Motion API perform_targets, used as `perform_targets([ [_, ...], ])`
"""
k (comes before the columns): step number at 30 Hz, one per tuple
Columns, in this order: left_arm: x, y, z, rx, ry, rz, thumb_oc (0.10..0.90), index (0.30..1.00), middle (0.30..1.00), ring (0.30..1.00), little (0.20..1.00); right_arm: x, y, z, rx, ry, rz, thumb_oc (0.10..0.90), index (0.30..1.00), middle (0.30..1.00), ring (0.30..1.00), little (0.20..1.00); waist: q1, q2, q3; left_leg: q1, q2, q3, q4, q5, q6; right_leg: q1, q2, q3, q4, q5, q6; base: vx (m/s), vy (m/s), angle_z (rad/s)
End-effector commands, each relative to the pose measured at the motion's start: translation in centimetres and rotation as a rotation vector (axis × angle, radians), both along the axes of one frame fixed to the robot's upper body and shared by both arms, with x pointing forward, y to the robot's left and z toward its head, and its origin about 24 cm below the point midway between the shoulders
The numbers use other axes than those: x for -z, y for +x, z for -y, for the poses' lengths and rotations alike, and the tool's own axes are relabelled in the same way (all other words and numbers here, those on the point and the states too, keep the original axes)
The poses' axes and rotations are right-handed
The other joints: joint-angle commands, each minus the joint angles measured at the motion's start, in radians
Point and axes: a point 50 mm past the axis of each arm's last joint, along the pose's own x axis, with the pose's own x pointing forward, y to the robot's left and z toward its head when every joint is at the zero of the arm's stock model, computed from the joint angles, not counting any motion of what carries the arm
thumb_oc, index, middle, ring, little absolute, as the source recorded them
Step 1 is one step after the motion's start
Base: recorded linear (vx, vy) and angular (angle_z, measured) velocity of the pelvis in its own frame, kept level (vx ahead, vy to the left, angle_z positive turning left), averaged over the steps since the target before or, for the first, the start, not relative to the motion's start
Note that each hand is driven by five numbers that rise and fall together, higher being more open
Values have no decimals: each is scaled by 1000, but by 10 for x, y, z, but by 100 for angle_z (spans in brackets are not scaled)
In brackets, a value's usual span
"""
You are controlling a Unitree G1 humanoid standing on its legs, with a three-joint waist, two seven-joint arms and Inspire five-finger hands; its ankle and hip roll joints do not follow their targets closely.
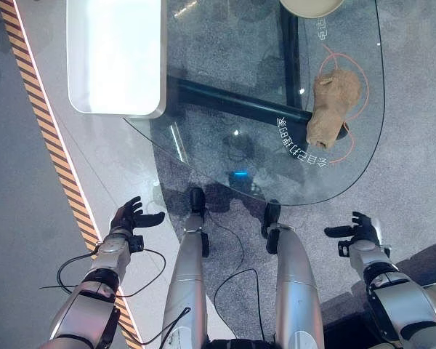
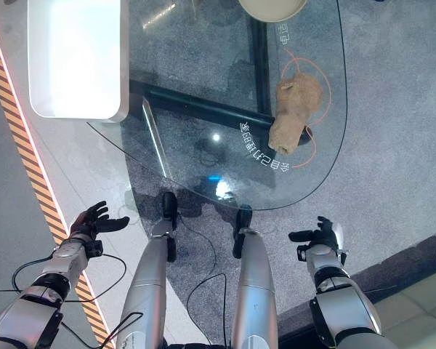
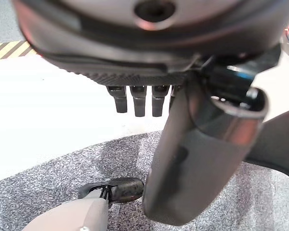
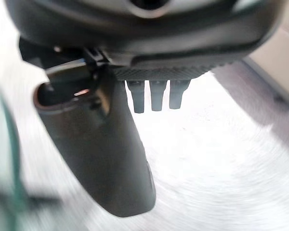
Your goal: Wipe the table with a cloth and put it in the basket.
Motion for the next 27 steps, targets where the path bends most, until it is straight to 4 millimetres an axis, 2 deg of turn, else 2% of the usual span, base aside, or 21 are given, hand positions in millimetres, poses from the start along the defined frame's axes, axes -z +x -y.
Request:
perform_targets([
  [1, 11, -20, -19, -71, 55, -26, 800, 900, 900, 900, 900, -38, -12, 44, 313, -29, 298, 800, 900, 900, 900, 900, -2, 5, -20, -41, -22, 5, 167, -154, 41, 18, 14, 18, -139, 102, 27, 0, 0, 0],
  [3, 12, -21, -17, -72, 52, -25, 800, 900, 900, 900, 900, -49, -7, 42, 337, -31, 380, 800, 900, 900, 900, 900, -4, 6, -20, -41, -23, 6, 164, -154, 40, 18, 15, 19, -145, 105, 28, 3, 16, -1],
  [5, 14, -22, -16, -75, 50, -22, 800, 900, 900, 900, 900, -76, 4, 41, 380, -61, 515, 800, 900, 900, 900, 900, -4, 7, -20, -38, -25, 9, 152, -151, 41, 20, 12, 15, -156, 108, 29, -3, 49, -2],
  [7, 14, -23, -16, -74, 50, -20, 800, 900, 900, 900, 900, -87, 6, 42, 403, -66, 572, 800, 900, 900, 900, 900, -4, 7, -20, -38, -27, 10, 146, -149, 40, 20, 11, 14, -163, 110, 28, -3, 17, 0],
  [10, 11, -20, -16, -73, 44, -11, 800, 900, 900, 900, 900, -114, 15, 38, 424, -107, 688, 800, 900, 900, 900, 900, -3, 12, -20, -39, -31, 10, 138, -148, 40, 19, 11, 12, -167, 108, 28, -3, 24, 1],
  [15, 8, -16, -15, -75, 36, -2, 800, 900, 900, 900, 900, -151, 29, 17, 373, -221, 808, 800, 900, 900, 900, 900, -5, 17, -20, -40, -35, 12, 123, -142, 37, 15, 8, 10, -177, 111, 29, -3, 12, 1],
  [21, 8, -15, -14, -76, 27, 9, 800, 900, 900, 900, 900, -169, 35, -10, 284, -282, 900, 800, 900, 900, 900, 900, -11, 18, -20, -36, -40, 15, 101, -136, 34, 18, 9, 10, -199, 113, 28, 0, 0, 0],
  [27, 7, -14, -11, -68, 18, 19, 800, 900, 900, 900, 900, -175, 42, -43, 148, -315, 943, 800, 900, 900, 900, 900, -16, 20, -20, -30, -46, 21, 82, -131, 34, 23, 8, 11, -221, 116, 27, 0, 0, 0],
])
